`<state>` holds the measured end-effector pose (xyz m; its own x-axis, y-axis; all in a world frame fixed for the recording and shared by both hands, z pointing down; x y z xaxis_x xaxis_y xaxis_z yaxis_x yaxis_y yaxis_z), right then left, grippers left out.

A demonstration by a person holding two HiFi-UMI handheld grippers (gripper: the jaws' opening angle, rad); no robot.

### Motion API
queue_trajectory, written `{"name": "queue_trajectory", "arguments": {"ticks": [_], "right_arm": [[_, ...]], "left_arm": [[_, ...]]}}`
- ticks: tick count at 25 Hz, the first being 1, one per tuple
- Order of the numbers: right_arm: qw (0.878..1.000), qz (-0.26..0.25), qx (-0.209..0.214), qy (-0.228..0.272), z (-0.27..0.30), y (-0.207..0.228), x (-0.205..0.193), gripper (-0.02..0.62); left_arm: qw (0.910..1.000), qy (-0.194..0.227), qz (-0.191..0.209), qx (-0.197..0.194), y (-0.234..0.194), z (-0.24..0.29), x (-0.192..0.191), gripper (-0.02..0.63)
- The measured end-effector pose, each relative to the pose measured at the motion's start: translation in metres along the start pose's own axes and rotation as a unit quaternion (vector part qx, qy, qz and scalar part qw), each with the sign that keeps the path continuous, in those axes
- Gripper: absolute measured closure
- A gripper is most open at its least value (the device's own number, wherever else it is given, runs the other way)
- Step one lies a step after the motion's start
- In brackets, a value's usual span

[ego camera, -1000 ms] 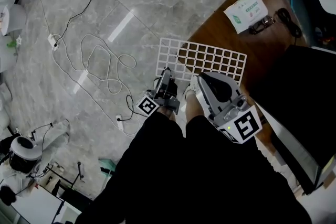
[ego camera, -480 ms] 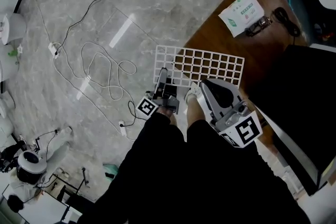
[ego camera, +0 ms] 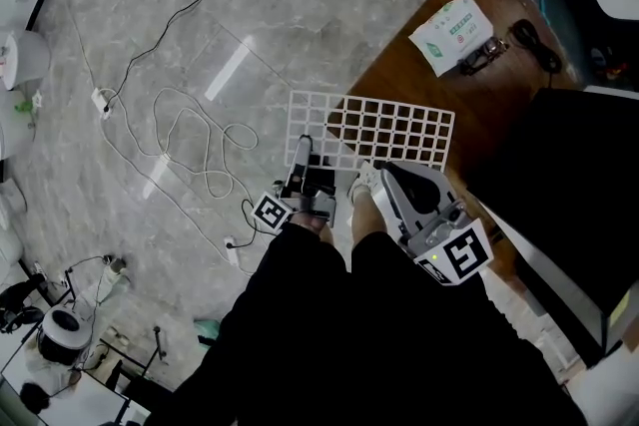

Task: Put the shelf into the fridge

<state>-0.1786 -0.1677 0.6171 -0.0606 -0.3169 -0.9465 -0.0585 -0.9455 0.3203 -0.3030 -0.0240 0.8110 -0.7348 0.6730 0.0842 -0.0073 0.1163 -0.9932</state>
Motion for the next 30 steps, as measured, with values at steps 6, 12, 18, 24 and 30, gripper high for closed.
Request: {"name": "queue_trajectory", "arguments": {"ticks": [6,12,18,24,30], "right_arm": [[1.000,0.004,-0.002,-0.016,-0.018,-0.024,0.006,0.589],[0.998,0.060,-0.019,-0.019,-0.033,-0.055,0.012,0.589],[0.990,0.125,-0.063,-0.009,-0.054,-0.078,0.018,0.588],[0.960,0.253,-0.115,0.042,-0.060,-0.079,0.031,0.573],[0.904,0.384,-0.133,0.133,-0.044,-0.079,0.044,0.352]], "left_arm": [[0.9994,0.025,-0.020,-0.009,0.043,-0.002,0.021,0.569],[0.9973,0.068,-0.023,-0.011,0.100,-0.002,0.068,0.569],[0.9947,0.098,-0.027,-0.021,0.165,-0.006,0.104,0.568],[0.9923,0.115,-0.033,-0.029,0.226,-0.011,0.122,0.568],[0.9919,0.114,-0.042,-0.036,0.267,-0.033,0.131,0.568]]}}
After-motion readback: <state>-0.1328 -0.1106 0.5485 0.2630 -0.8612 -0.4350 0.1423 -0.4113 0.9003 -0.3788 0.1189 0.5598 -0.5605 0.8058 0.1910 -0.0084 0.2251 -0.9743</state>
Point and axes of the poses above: the fingertips, and each gripper's own axes: z forward along the fingers, y to its right, x out of its top, the point moved 5 cm from there along -z, backward along the fingers, and after that the axes turned 11 degrees about y, right-handed, at the moved point
